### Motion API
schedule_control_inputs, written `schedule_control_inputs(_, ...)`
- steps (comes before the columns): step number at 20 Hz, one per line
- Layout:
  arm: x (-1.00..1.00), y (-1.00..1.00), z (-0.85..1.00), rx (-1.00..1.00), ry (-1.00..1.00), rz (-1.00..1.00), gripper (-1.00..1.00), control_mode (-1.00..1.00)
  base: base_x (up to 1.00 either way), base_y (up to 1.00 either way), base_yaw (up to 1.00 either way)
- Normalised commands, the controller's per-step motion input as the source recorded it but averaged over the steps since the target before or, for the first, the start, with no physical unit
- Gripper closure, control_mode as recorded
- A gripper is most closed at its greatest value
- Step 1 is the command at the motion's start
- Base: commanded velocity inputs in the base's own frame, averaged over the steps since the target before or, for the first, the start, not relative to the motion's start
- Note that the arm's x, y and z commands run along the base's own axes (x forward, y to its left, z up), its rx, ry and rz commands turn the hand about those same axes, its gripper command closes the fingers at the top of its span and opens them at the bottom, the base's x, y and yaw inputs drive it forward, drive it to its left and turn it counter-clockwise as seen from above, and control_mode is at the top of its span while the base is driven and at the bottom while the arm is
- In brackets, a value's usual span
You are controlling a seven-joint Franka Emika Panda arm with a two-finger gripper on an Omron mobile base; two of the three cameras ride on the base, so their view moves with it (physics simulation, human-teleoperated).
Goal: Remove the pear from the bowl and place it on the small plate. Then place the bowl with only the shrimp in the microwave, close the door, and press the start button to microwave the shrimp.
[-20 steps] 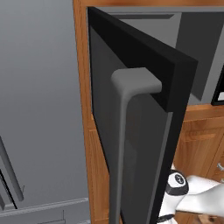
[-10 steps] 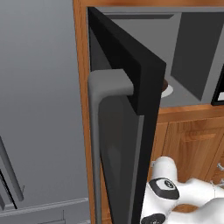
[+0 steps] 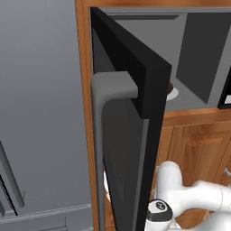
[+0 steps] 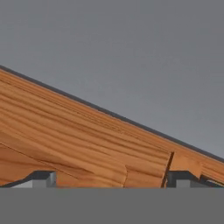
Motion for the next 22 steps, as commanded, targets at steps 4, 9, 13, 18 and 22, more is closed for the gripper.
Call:
schedule_control_inputs(4, -0.63, 0.66, 0.06, 0.00, 0.00, -0.10, -1.00, -1.00, 0.00, 0.00, 0.00)
schedule_control_inputs(9, -0.57, 0.61, 0.39, 0.00, 0.04, -0.13, -1.00, -1.00, 0.00, 0.00, 0.00)
schedule_control_inputs(13, -0.76, 0.06, 0.41, 0.10, 0.00, -0.23, -1.00, -1.00, 0.00, 0.00, 0.00)
schedule_control_inputs(18, -0.77, 0.00, 0.54, 0.16, 0.00, -0.28, -1.00, -1.00, 0.00, 0.00, 0.00)
schedule_control_inputs(22, -0.39, -0.02, 0.95, 0.07, 0.00, -0.31, -1.00, -1.00, 0.00, 0.00, 0.00)
